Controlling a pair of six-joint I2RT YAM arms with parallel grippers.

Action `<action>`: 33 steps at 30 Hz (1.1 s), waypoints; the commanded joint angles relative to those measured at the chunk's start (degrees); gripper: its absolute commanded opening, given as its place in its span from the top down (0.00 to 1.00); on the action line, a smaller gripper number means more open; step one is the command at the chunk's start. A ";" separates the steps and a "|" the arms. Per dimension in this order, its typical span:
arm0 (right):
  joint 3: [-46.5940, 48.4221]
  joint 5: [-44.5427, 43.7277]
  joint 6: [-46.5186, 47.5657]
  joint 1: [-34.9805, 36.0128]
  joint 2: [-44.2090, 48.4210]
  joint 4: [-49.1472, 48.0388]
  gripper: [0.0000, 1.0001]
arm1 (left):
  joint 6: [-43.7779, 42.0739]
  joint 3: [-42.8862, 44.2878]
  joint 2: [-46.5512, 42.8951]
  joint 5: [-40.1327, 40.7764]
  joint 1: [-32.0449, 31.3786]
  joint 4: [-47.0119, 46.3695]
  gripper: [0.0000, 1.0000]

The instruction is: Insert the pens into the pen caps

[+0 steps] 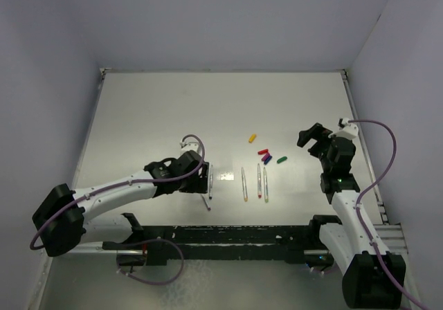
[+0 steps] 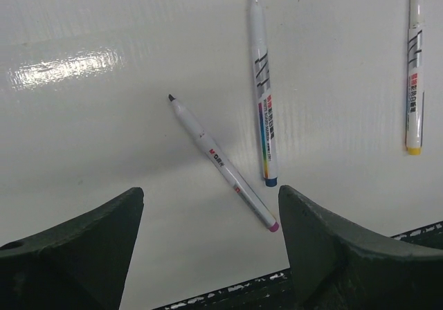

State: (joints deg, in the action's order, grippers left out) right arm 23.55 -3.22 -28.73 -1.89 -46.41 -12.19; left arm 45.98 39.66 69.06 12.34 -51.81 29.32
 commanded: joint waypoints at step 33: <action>2.55 2.82 -0.14 0.00 0.45 -0.83 0.00 | 1.51 4.37 13.38 1.24 -0.40 0.74 0.21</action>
State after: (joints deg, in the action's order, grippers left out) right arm 23.55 -1.69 -28.93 -1.89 -46.48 -12.21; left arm 47.40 41.69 81.71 13.54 -51.90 29.19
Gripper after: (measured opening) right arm 0.997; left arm 0.789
